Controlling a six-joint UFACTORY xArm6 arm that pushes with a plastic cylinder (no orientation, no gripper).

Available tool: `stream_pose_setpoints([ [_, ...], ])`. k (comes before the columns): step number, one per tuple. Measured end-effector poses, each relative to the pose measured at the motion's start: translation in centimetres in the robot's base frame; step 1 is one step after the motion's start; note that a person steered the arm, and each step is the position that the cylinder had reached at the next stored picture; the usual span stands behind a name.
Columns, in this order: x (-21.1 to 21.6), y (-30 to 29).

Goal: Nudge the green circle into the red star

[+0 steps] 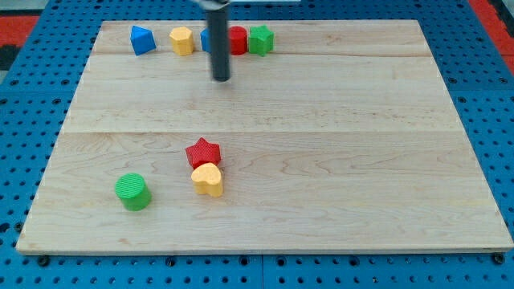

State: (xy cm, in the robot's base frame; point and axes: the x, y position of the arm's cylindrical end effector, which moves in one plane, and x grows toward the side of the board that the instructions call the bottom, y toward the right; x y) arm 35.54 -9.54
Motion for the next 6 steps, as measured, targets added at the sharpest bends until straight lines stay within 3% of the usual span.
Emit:
stream_pose_setpoints([
  [2, 17.1, -9.8],
  [3, 23.2, -12.2],
  [6, 16.9, 3.4],
])
